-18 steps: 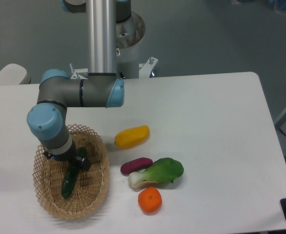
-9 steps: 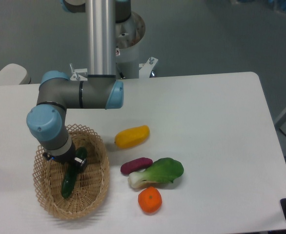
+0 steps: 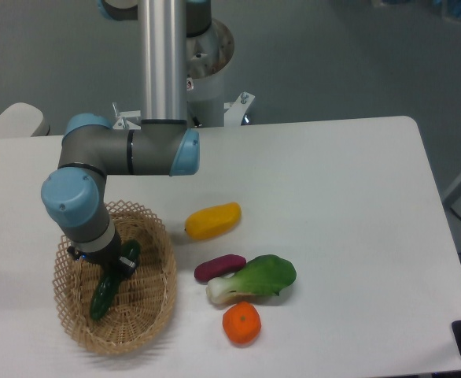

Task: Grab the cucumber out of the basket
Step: 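Lift the cucumber out of the basket and carry it toward the bok choy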

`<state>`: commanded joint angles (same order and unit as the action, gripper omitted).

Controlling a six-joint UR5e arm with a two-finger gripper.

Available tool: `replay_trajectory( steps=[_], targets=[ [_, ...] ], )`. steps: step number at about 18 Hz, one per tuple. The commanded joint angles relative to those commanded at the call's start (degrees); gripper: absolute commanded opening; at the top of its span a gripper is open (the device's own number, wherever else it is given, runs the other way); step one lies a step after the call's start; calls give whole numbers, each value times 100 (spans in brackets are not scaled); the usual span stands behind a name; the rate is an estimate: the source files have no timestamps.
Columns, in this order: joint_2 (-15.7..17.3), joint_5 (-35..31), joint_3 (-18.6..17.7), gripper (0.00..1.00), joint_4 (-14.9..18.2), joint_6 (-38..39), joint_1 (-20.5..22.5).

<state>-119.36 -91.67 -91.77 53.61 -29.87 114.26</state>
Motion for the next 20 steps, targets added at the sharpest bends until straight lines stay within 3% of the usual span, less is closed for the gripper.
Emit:
replay_trajectory(
  steps=[6,12,15,20],
  targets=[
    [343,17,404,28,132,-343,307],
    [563,79,739,30,808,-1721,1106],
    [607,79,897,30,897,-2389,1545],
    [607,114,1134,30,1309,-3733,2293]
  ],
)
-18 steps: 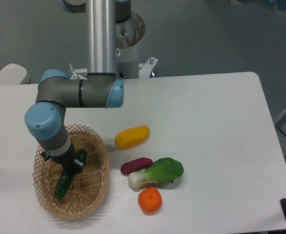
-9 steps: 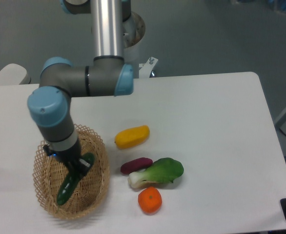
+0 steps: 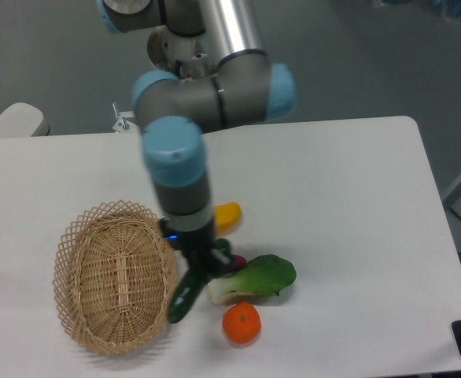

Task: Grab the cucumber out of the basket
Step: 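Lift the cucumber out of the basket and carry it toward the bok choy, then hold the cucumber above the bok choy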

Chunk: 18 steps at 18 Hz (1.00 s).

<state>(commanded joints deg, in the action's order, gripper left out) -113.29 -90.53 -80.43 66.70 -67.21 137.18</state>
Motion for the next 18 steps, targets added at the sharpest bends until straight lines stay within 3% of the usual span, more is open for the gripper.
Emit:
replay_trajectory(
  steps=[6,18],
  targets=[
    [-18,106,88,30,141,-898,484],
    [-18,115,124,29,176,-1857,871]
  ],
)
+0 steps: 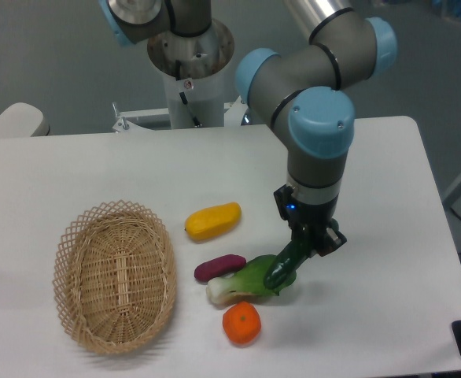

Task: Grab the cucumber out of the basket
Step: 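Hold the cucumber above the bok choy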

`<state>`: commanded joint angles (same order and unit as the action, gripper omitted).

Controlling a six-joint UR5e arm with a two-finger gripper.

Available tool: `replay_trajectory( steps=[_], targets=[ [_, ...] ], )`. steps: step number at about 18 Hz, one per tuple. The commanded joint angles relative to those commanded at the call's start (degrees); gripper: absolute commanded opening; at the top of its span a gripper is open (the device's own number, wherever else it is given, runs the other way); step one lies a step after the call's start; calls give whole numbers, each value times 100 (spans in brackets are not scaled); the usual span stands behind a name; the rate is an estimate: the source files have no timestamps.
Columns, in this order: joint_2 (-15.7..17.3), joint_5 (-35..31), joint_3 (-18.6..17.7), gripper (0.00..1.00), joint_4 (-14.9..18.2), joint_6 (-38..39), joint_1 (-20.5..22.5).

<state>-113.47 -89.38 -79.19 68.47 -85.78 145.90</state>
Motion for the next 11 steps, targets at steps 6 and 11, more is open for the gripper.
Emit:
replay_trajectory(
  steps=[6,11],
  targets=[
    [-27,17,0,29,-18,-167,70],
    [-26,17,0,29,-9,-167,97]
  ],
)
